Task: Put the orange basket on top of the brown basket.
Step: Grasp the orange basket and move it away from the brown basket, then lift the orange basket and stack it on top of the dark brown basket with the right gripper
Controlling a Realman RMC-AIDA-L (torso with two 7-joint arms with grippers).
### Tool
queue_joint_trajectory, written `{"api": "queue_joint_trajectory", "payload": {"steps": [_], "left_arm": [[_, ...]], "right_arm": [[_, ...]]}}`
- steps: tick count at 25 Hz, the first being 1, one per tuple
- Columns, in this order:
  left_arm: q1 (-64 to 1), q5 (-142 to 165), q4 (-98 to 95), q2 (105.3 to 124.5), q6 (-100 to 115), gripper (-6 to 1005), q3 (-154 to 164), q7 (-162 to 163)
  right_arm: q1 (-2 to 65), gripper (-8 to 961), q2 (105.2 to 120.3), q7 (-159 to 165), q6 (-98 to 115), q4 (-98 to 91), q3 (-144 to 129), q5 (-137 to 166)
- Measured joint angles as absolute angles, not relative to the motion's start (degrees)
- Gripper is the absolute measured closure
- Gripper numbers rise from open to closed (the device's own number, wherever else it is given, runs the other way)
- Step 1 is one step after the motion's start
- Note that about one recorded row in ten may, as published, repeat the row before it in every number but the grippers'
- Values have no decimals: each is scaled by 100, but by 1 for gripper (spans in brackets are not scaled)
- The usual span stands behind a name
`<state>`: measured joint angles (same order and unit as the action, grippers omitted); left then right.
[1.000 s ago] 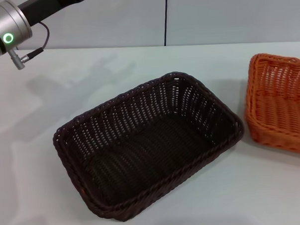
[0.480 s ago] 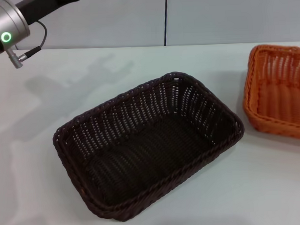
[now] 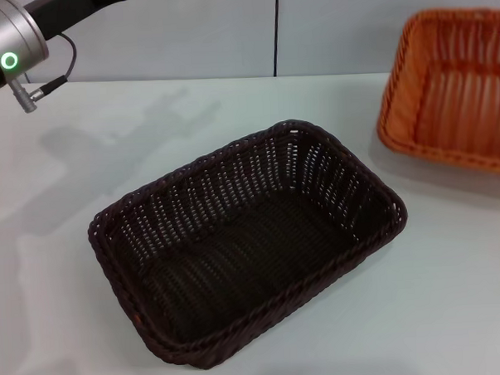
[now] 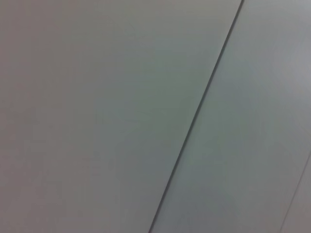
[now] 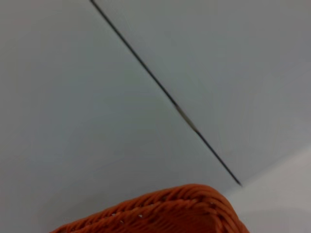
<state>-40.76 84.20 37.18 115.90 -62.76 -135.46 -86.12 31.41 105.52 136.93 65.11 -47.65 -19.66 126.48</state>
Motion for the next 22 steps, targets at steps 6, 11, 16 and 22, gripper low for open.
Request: {"api": "queue_joint_trajectory", "payload": {"steps": [6,11,16,22], "left_arm": [[-4084,8420,3717,11599,-6206,137,-13545,-8613],[-4104,8420,3718,11602,-6181,137,-13547,-8613],[-4124,8420,3718,11628,-6141,137,-13541,-8613],[-4120,8416,3718,11643,-6058,137,-13552,-8618]], "right_arm": [[3197,784,10629,13442,6439,-4765,-1998,12234],[3278,785,10661,13023,6601,-4721,-2026,11578],[3342,785,10669,12670,7270,-4623,-2031,10618],[3450,784,10669,12612,8058,-4611,-2062,10339]]}}
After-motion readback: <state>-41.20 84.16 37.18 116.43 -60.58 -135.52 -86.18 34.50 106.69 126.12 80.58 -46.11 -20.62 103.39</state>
